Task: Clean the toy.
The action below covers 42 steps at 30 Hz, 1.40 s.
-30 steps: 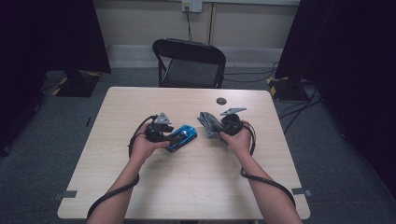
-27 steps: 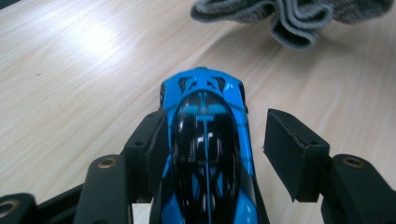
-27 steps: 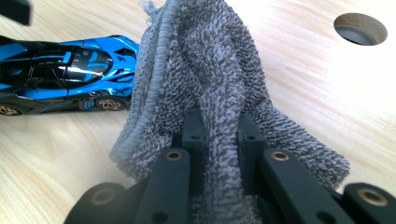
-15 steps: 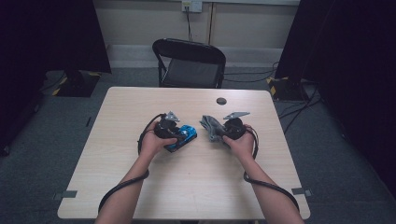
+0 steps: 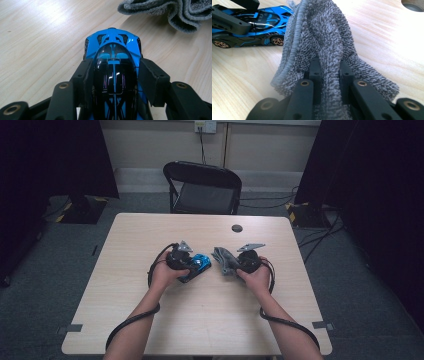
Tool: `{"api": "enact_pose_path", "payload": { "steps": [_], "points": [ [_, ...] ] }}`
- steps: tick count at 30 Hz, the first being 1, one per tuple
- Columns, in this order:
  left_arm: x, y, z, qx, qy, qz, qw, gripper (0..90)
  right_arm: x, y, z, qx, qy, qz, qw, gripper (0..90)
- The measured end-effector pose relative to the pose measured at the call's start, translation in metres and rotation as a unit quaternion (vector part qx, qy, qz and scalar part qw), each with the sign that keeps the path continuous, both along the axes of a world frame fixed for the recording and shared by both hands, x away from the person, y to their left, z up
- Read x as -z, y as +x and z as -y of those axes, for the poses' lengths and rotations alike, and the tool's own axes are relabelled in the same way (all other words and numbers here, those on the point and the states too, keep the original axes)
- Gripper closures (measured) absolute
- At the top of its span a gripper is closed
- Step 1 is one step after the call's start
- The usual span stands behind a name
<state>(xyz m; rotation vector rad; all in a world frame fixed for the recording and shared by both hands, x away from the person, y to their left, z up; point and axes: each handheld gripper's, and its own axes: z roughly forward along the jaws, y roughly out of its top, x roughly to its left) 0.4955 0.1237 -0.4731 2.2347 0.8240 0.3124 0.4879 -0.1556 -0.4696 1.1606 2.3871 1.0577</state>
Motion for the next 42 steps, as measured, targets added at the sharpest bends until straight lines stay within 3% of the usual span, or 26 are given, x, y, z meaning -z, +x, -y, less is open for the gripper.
{"api": "enact_pose_path", "payload": {
  "steps": [9, 18, 23, 28, 42],
  "points": [
    [-0.001, -0.001, -0.002, -0.001, 0.001, -0.001, 1.0, 47.4, 0.0, 0.0, -0.003, -0.002, -0.002, 0.0, 1.0, 78.5],
    [-0.001, -0.001, -0.003, 0.001, 0.004, -0.001, 1.0, 47.5, 0.007, 0.0, -0.012, -0.008, -0.038, -0.002, 0.9992, 78.6],
    [-0.001, -0.002, -0.003, 0.0, 0.004, 0.0, 1.0, 47.5, 0.01, -0.003, -0.022, -0.034, -0.058, 0.0, 0.9978, 78.7],
    [-0.001, -0.002, -0.003, 0.0, 0.002, -0.001, 1.0, 47.5, 0.009, -0.009, -0.034, -0.065, -0.085, 0.004, 0.9943, 79.1],
    [-0.001, -0.003, -0.003, -0.003, 0.001, 0.0, 1.0, 47.6, 0.009, -0.031, -0.061, -0.131, -0.072, -0.019, 0.9886, 79.6]
  ]
}}
